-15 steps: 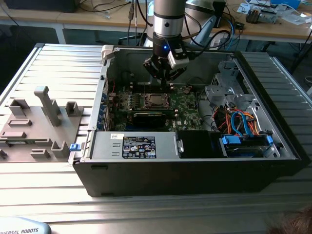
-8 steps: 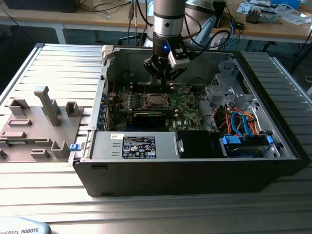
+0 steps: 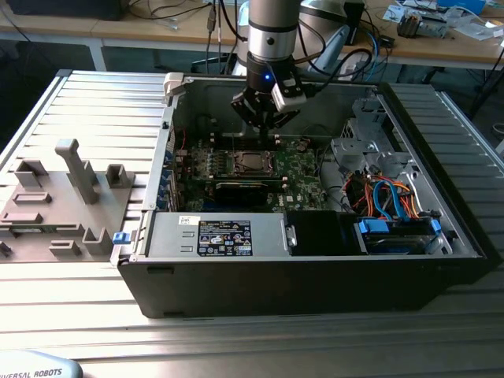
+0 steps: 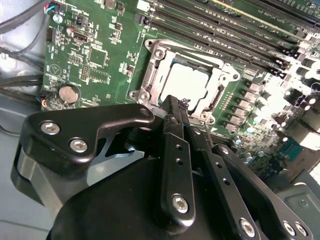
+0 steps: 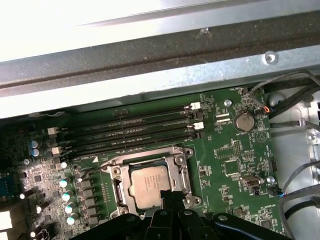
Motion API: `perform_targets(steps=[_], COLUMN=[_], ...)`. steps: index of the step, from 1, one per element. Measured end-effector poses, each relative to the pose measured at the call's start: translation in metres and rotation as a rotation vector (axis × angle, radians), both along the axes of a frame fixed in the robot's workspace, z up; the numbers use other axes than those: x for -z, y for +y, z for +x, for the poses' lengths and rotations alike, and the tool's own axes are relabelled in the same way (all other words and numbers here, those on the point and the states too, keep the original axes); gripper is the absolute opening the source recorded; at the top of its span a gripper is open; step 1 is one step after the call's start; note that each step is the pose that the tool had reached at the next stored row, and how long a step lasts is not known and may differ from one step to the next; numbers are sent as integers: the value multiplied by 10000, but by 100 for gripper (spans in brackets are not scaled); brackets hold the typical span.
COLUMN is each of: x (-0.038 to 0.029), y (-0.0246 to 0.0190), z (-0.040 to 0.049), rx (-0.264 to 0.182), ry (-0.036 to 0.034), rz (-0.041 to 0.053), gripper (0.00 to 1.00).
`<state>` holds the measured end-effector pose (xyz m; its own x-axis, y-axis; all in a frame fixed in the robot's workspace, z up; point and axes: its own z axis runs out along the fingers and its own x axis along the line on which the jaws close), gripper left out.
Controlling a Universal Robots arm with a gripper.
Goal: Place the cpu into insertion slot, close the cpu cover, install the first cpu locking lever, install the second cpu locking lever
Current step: 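Install the first cpu locking lever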
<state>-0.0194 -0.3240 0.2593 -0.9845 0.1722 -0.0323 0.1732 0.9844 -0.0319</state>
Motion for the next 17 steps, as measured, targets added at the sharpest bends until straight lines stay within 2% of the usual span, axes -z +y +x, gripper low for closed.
perform_targets(steps=[3, 7, 14, 17], x=[0, 1, 2, 2], y=[0, 0, 0, 0], z=[-1, 0, 0, 0], rx=[-280, -888, -1891, -1935], ry=[94, 142, 156, 156], rz=[-1, -3, -13, -13], gripper=[11, 11, 11, 11])
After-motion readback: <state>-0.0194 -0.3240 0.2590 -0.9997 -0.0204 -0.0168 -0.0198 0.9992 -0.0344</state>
